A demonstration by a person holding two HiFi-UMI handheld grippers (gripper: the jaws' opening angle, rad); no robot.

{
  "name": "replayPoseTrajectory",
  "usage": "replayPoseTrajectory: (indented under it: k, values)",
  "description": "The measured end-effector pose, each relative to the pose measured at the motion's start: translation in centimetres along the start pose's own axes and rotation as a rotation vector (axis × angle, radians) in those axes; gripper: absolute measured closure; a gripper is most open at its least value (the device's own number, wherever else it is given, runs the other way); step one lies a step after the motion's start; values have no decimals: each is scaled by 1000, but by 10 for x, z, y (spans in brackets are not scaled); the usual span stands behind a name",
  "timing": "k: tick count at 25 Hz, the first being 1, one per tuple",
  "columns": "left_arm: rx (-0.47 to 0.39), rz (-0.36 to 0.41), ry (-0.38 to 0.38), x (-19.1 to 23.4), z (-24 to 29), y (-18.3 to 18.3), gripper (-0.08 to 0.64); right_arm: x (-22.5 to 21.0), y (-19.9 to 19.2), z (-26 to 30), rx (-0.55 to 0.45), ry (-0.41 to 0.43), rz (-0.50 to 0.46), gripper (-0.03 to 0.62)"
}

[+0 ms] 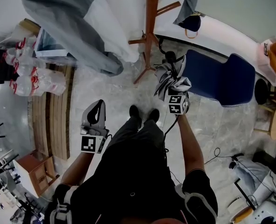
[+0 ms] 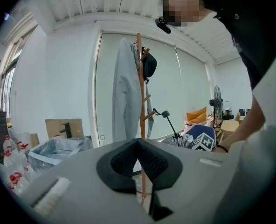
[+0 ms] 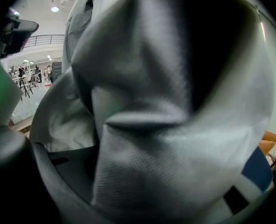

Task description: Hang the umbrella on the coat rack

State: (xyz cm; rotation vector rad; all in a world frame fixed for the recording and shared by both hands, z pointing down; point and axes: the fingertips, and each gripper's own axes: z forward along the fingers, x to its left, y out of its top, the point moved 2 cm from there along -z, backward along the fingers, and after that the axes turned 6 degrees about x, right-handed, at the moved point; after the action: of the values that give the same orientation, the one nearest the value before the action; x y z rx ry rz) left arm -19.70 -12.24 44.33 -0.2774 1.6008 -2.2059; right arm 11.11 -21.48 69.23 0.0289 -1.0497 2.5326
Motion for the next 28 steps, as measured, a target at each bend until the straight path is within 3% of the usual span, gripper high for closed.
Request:
replayPoseTrajectory:
  k: [11,28]
  values:
    - [2,-6,-107,-40,4,-9,558,-7,4,-11,-12,-46,-32,449]
    - [24,-6,-118,-45,-1,-16,558,-27,15,-17,23,-94,-100,449]
